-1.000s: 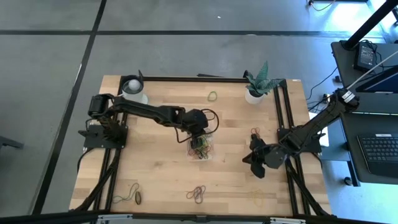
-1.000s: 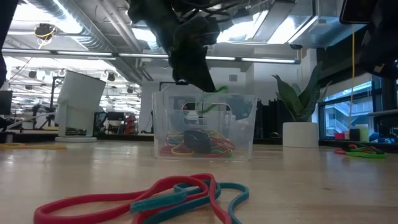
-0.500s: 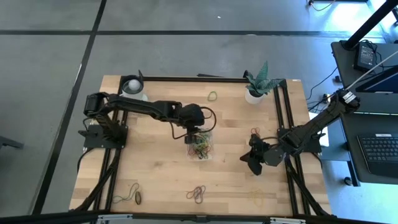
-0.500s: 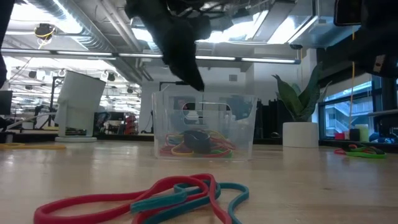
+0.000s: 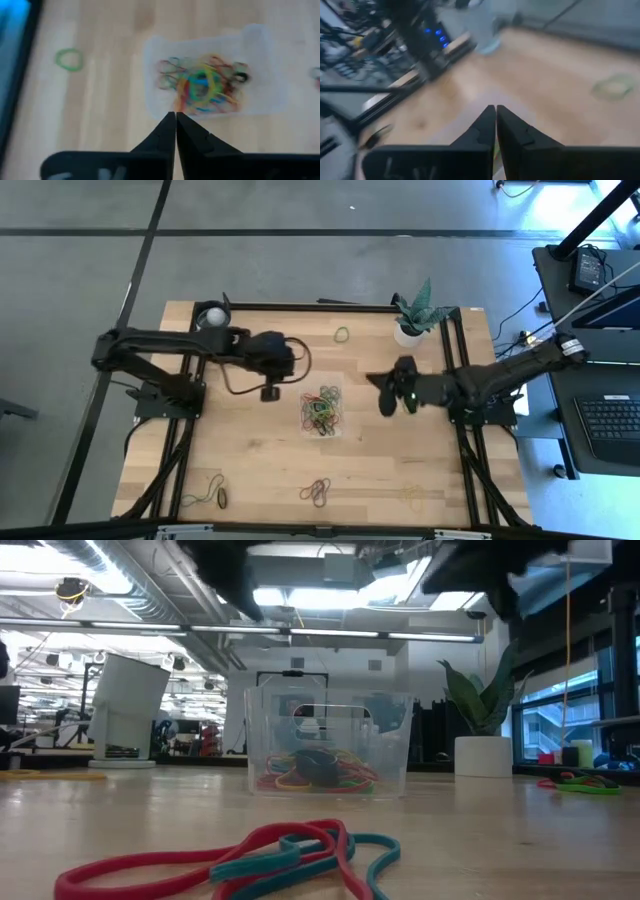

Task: Pick and place rubber bands into bin
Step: Put the green rubber band into the transparent bin

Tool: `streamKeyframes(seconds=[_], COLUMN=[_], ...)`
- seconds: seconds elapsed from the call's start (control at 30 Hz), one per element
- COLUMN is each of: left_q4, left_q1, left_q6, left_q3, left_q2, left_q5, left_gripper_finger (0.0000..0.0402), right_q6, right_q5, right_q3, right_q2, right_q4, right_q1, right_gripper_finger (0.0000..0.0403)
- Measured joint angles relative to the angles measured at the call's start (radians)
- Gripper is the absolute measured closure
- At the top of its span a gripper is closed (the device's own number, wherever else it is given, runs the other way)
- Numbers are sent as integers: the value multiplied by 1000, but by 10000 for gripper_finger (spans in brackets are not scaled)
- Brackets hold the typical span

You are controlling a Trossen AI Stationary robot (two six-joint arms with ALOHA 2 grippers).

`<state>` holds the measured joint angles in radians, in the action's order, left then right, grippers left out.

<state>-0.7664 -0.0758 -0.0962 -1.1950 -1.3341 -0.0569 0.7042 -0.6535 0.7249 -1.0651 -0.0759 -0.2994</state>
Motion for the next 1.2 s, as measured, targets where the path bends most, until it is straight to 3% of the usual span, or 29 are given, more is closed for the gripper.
streamKeyframes(seconds=[0.13, 0.23, 0.4, 0.53, 0.87, 1.2], left_q4=[8, 32, 139, 174, 174, 173], left_q1=[-8, -13, -14, -10, 28, 59], left_q6=[51, 108, 218, 253, 270, 453], left_q3=[118, 220, 366, 428, 452, 452], left_q2=[109, 191, 309, 358, 361, 361], left_q5=[41, 25, 24, 24, 27, 26], left_gripper_finger=[399, 400, 399, 399, 398, 398], right_q6=[-76, 45, 214, 257, 365, 416], right_q5=[6, 47, 216, 347, 443, 474], right_q3=[147, 268, 389, 388, 149, -112], right_q2=[0, 0, -3, -5, -8, -8], right_q4=[-187, -483, -936, -1094, -1109, -859], right_q1=[119, 227, 387, 460, 479, 479], right_gripper_finger=[398, 397, 394, 393, 320, 248])
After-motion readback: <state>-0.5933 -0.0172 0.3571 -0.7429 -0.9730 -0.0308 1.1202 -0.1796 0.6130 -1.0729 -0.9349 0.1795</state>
